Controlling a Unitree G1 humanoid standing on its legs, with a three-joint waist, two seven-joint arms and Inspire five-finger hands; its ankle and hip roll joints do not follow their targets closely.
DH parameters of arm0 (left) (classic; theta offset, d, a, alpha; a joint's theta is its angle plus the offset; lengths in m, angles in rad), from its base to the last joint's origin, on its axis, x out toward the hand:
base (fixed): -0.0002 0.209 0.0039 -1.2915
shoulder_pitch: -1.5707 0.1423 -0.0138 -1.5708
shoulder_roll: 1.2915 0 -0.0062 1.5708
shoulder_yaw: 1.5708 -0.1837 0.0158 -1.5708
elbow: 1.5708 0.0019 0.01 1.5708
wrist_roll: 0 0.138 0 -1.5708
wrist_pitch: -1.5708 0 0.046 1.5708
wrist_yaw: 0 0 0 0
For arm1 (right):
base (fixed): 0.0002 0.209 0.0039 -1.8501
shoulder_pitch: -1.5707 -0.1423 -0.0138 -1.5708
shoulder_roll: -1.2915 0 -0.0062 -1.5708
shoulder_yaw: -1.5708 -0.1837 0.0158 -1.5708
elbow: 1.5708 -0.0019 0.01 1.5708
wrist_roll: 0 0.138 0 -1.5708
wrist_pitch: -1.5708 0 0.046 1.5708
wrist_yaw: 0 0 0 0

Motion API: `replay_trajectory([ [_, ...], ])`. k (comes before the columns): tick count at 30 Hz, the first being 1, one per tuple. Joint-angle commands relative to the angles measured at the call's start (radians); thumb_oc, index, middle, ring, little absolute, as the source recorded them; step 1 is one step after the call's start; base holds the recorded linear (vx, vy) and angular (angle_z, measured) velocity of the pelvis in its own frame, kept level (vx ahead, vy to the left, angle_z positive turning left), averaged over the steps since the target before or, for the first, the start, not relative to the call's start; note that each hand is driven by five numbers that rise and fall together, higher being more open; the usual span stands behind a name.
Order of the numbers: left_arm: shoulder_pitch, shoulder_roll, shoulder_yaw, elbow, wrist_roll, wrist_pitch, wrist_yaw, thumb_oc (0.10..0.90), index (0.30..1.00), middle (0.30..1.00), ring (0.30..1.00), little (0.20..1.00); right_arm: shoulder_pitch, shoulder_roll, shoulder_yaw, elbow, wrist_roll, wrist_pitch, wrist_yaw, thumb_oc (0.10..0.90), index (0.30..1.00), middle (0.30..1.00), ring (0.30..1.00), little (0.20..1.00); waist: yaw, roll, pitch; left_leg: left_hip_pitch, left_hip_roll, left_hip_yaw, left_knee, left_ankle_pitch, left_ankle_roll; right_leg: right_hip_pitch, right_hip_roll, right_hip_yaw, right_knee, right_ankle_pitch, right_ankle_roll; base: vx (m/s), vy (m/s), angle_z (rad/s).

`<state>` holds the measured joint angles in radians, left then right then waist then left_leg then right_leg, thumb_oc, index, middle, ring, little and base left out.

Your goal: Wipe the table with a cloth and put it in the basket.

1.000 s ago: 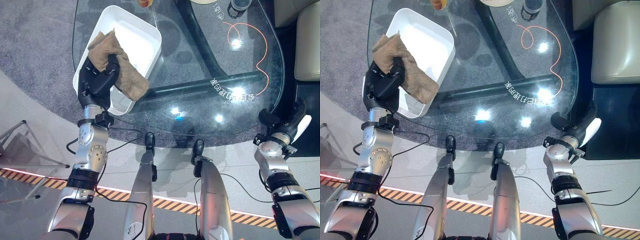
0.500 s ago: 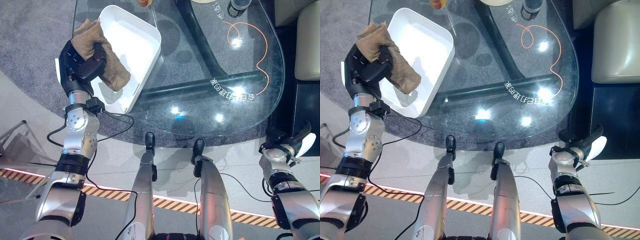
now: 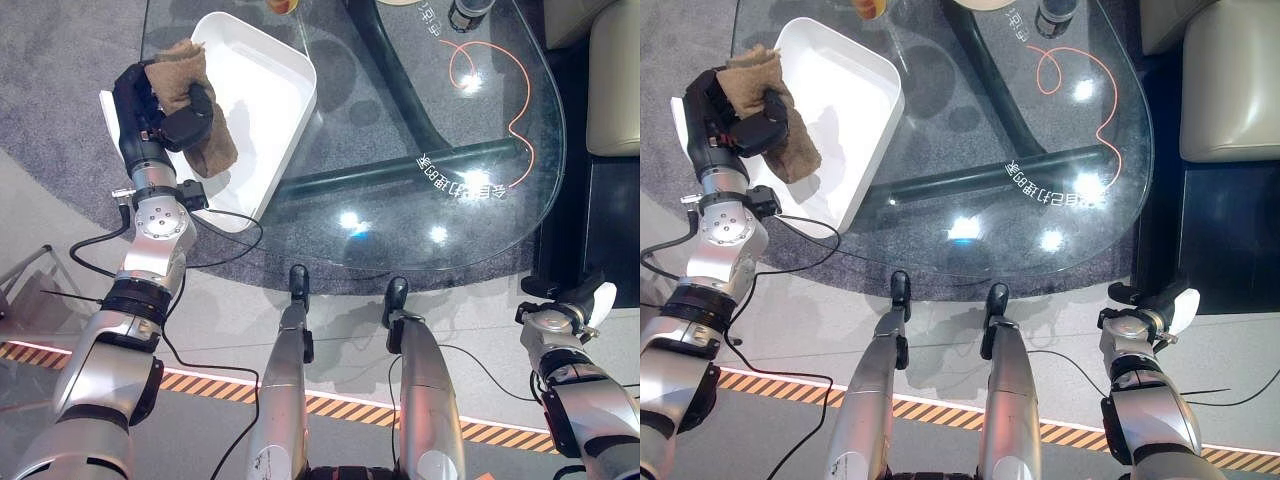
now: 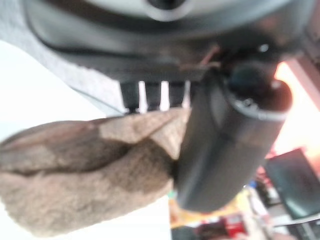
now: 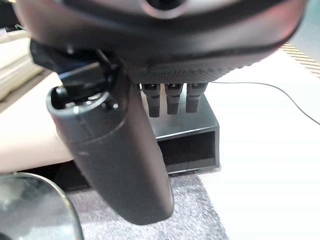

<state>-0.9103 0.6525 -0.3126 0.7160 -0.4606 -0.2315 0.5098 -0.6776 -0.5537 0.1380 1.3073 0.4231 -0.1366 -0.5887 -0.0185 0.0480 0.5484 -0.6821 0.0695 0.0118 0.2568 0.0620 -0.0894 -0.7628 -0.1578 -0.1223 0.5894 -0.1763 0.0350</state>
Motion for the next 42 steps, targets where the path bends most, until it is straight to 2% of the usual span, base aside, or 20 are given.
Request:
replay_trajectory([
  [1,-0.175,0.116,0.033,0.022,0.082,-0.048,0.086,0.100,0.300,0.300,0.300,0.200,0.011,-0.090,0.029,0.027,-0.024,0.008,0.002,0.800,0.900,0.900,0.900,0.900,-0.024,0.005,-0.028,0.014,-0.040,0.062,0.104,-0.093,0.042,0.053,0.067,0.008,-0.163,0.118,0.029,0.00,0.000,0.00],
  [3,-0.177,0.117,0.030,0.026,0.085,-0.045,0.087,0.100,0.300,0.300,0.300,0.200,0.011,-0.090,0.029,0.027,-0.024,0.009,0.003,0.800,0.900,0.900,0.900,0.900,-0.024,0.004,-0.028,0.014,-0.040,0.063,0.104,-0.093,0.042,0.053,0.067,0.008,-0.163,0.118,0.029,-0.01,0.011,-0.02],
  [5,-0.205,0.117,-0.005,0.078,0.113,0.000,0.077,0.100,0.300,0.300,0.300,0.200,0.004,-0.086,0.038,0.035,-0.028,0.017,0.019,0.800,0.900,0.900,0.900,0.900,-0.032,0.003,-0.028,0.014,-0.037,0.067,0.103,-0.090,0.040,0.051,0.068,0.011,-0.163,0.119,0.029,-0.01,0.028,-0.06],
  [12,-0.250,0.115,-0.052,0.183,0.139,0.066,0.023,0.100,0.300,0.300,0.300,0.200,-0.013,-0.077,0.059,0.040,-0.037,0.016,0.038,0.800,0.900,0.900,0.900,0.900,-0.049,-0.001,-0.028,0.017,-0.029,0.077,0.105,-0.089,0.036,0.049,0.070,0.018,-0.165,0.120,0.030,0.00,0.008,-0.06],
  [17,-0.252,0.108,-0.078,0.242,0.168,0.079,-0.021,0.100,0.300,0.300,0.300,0.200,-0.034,-0.079,0.074,0.041,-0.046,0.029,0.033,0.800,0.900,0.900,0.900,0.900,-0.057,0.003,-0.028,0.017,-0.027,0.082,0.106,-0.086,0.033,0.043,0.071,0.025,-0.164,0.123,0.029,0.01,0.029,-0.05],
  [23,-0.260,0.102,-0.098,0.258,0.179,0.099,-0.054,0.210,0.394,0.394,0.394,0.310,-0.038,-0.076,0.078,0.042,-0.055,0.029,0.028,0.800,0.900,0.900,0.900,0.900,-0.062,0.007,-0.028,0.016,-0.025,0.087,0.107,-0.087,0.032,0.041,0.072,0.029,-0.162,0.120,0.029,0.00,0.005,0.00],
  [25,-0.260,0.102,-0.098,0.258,0.179,0.099,-0.054,0.210,0.394,0.394,0.394,0.310,-0.038,-0.076,0.078,0.042,-0.055,0.029,0.028,0.800,0.900,0.900,0.900,0.900,-0.062,0.007,-0.028,0.016,-0.025,0.087,0.107,-0.087,0.032,0.041,0.072,0.029,-0.162,0.120,0.029,0.00,0.002,-0.02],
  [26,-0.265,0.097,-0.113,0.265,0.181,0.116,-0.091,0.611,0.738,0.738,0.738,0.711,-0.042,-0.071,0.078,0.044,-0.059,0.026,0.025,0.800,0.900,0.900,0.900,0.900,-0.062,0.008,-0.028,0.013,-0.025,0.088,0.110,-0.089,0.033,0.037,0.071,0.029,-0.160,0.120,0.029,0.01,0.003,-0.04],
  [27,-0.267,0.096,-0.115,0.264,0.185,0.118,-0.090,0.800,0.900,0.900,0.900,0.900,-0.045,-0.070,0.079,0.044,-0.059,0.027,0.024,0.800,0.900,0.900,0.900,0.900,-0.062,0.008,-0.028,0.011,-0.025,0.088,0.111,-0.089,0.033,0.036,0.071,0.029,-0.160,0.121,0.029,0.01,0.003,-0.05],
  [42,-0.281,0.099,-0.127,0.265,0.184,0.131,-0.092,0.800,0.900,0.900,0.900,0.900,-0.052,-0.072,0.083,0.048,-0.063,0.031,0.042,0.800,0.900,0.900,0.900,0.900,-0.063,0.010,-0.028,0.010,-0.027,0.084,0.113,-0.090,0.034,0.031,0.073,0.031,-0.154,0.120,0.028,0.00,0.000,-0.01],
])
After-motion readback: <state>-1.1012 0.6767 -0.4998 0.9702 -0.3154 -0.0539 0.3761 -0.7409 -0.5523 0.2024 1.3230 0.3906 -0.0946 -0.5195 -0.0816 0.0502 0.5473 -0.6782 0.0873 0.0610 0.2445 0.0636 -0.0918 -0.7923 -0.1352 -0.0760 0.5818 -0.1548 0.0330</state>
